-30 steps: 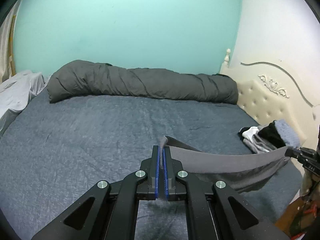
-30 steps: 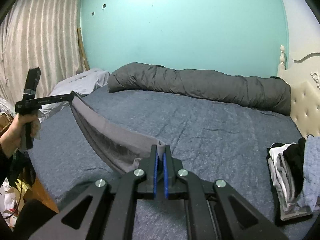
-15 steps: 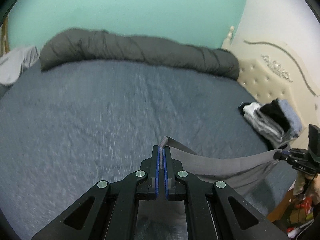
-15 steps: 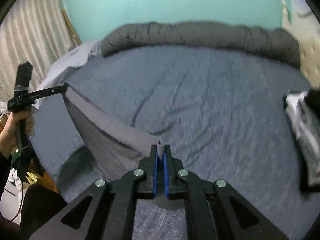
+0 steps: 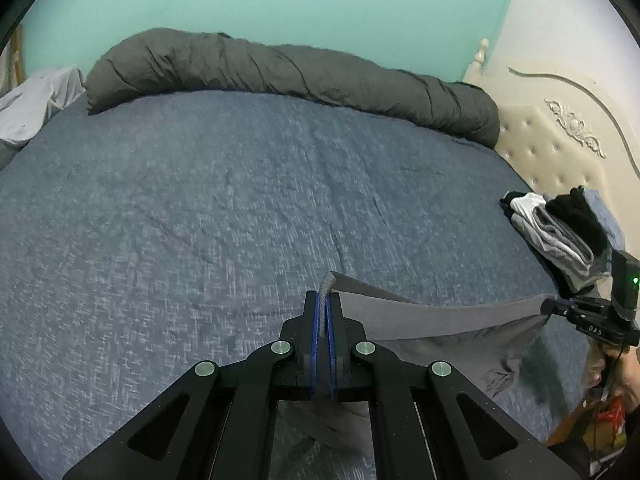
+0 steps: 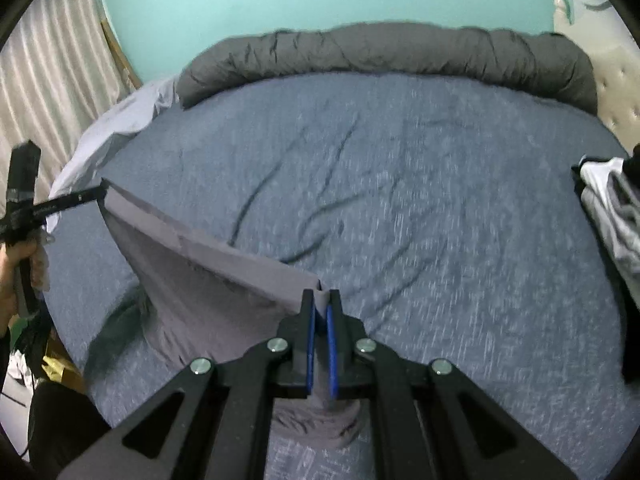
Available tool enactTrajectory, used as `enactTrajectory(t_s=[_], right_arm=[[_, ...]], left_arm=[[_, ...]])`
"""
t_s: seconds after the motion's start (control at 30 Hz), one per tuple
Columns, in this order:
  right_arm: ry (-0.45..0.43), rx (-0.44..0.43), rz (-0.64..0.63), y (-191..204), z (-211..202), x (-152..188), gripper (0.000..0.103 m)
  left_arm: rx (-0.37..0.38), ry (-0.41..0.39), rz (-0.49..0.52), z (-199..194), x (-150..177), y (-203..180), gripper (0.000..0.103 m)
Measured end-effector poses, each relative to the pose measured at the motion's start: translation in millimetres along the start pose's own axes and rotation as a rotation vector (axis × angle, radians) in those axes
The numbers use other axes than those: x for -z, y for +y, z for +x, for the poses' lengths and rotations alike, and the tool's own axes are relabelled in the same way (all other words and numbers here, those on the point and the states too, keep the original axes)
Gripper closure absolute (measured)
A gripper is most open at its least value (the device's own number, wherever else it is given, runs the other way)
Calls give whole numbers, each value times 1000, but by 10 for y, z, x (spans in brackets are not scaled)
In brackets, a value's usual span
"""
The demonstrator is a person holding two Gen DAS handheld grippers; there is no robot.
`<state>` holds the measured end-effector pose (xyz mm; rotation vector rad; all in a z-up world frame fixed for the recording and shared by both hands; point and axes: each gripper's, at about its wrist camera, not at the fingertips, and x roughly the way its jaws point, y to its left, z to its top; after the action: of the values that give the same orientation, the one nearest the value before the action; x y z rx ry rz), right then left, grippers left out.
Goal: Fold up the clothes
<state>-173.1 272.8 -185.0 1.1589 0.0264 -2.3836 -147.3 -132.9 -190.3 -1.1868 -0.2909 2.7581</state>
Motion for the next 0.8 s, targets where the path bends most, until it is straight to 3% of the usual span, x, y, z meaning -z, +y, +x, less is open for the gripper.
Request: enactTrajectory(t_s=[0.4,0.8], right_arm=[[-217,13,-74,263,-911,-377,100],[-310,12,-138,527,-1660,-501,100]], left_arm=[[9,-132,25,-704,-260,-148,100],[21,-236,81,-1508,-481,-406,100]])
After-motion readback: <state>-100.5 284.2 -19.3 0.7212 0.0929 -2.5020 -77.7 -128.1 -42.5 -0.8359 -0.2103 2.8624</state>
